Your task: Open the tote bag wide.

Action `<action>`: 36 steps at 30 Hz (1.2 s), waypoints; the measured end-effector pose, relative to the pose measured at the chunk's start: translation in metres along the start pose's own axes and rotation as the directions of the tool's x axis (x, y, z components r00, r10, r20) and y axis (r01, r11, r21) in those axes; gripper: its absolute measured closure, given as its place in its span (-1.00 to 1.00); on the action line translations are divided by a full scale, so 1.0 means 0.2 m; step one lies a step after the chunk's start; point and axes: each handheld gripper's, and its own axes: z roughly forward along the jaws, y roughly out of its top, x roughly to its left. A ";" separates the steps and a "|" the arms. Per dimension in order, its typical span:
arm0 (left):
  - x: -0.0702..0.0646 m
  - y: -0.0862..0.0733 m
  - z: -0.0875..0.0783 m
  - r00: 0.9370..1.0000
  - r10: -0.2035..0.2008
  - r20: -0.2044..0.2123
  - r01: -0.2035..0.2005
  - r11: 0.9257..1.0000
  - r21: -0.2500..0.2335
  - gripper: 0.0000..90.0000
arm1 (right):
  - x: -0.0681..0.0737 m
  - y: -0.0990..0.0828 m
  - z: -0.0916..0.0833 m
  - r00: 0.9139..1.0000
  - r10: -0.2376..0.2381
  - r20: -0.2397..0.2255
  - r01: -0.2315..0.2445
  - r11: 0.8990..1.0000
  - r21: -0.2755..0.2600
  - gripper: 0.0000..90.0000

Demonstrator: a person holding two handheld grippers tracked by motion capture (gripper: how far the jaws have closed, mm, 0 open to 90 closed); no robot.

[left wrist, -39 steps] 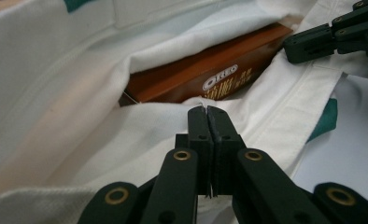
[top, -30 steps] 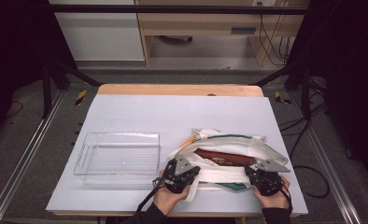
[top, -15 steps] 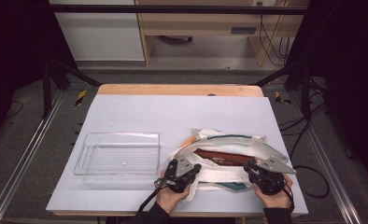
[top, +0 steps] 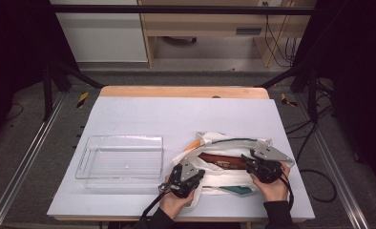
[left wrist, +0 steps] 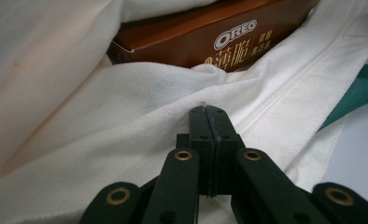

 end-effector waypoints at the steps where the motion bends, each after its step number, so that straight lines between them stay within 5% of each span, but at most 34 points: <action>1: 0.00 0.00 0.00 1.000 0.000 -0.001 0.000 1.000 0.002 0.99 | -0.01 0.00 0.00 1.000 0.003 -0.010 -0.003 1.000 0.003 0.54; 5: 0.00 0.00 0.01 1.000 0.000 0.000 0.000 1.000 0.013 0.99 | -0.03 0.02 0.02 1.000 0.030 -0.009 -0.030 0.999 0.016 0.88; 8: 0.00 0.00 0.01 1.000 0.001 -0.003 -0.001 1.000 0.023 0.99 | -0.04 0.05 0.03 0.999 0.037 0.013 -0.037 0.999 0.034 0.95; 18: 0.00 0.01 0.02 1.000 0.006 0.001 -0.006 0.999 0.035 0.99 | -0.11 0.12 0.13 0.993 0.096 0.071 -0.103 0.990 0.099 0.95; 29: -0.01 0.01 0.02 1.000 0.013 0.000 -0.013 0.999 0.034 0.99 | -0.17 0.10 0.24 0.987 0.149 0.062 -0.157 0.976 0.152 0.89; 32: 0.01 0.01 0.01 1.000 -0.002 0.013 0.002 0.999 0.032 0.99 | -0.17 0.10 0.22 0.984 0.157 0.079 -0.167 0.977 0.132 0.71; 36: 0.02 0.03 -0.01 0.999 -0.018 0.049 0.017 0.999 0.031 0.81 | -0.13 0.09 0.08 0.988 0.138 0.074 -0.139 0.990 0.009 0.51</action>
